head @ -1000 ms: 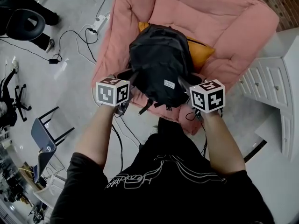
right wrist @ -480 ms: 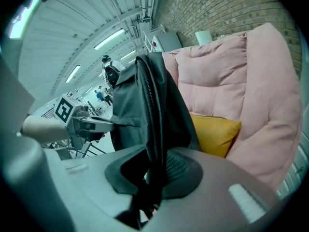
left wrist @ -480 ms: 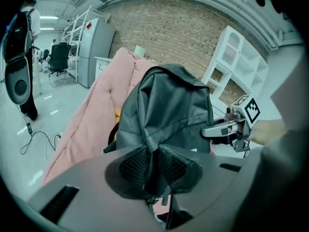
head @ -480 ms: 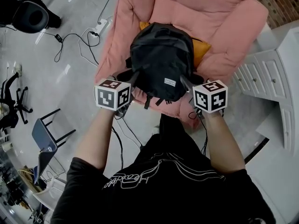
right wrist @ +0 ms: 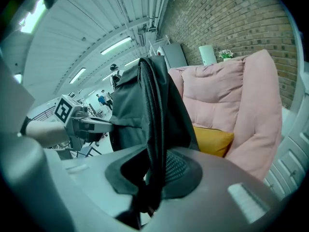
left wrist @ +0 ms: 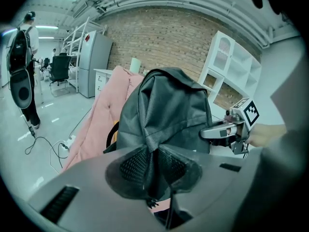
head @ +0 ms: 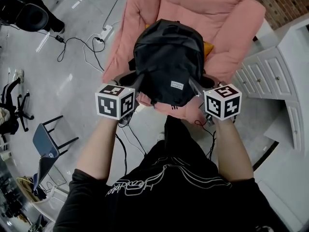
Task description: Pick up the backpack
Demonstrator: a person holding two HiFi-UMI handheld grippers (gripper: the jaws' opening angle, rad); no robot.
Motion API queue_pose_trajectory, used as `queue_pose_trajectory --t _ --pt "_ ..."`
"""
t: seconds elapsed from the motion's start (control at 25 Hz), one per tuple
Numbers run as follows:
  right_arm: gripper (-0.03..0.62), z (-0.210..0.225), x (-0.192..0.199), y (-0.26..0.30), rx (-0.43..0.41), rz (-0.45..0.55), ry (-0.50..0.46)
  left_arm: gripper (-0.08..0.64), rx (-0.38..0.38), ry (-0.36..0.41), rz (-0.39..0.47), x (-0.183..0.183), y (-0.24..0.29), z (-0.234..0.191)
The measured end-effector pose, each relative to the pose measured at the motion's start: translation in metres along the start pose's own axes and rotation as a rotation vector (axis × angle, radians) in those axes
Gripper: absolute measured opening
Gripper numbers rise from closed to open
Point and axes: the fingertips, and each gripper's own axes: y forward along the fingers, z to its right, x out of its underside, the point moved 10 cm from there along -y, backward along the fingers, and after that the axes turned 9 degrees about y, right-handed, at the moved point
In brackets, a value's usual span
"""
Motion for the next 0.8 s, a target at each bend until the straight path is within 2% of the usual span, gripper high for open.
queue_pose_trajectory --t 0.32,0.8 --pt "0.06 -0.044 -0.01 -0.055 -0.04 0.051 -0.065 0.058 -0.005 0.029 0.066 -0.017 -0.063 0.029" --pt "0.06 -0.105 -0.009 -0.129 -0.032 0.121 -0.132 0.058 0.011 0.027 0.176 -0.026 -0.147 0.072"
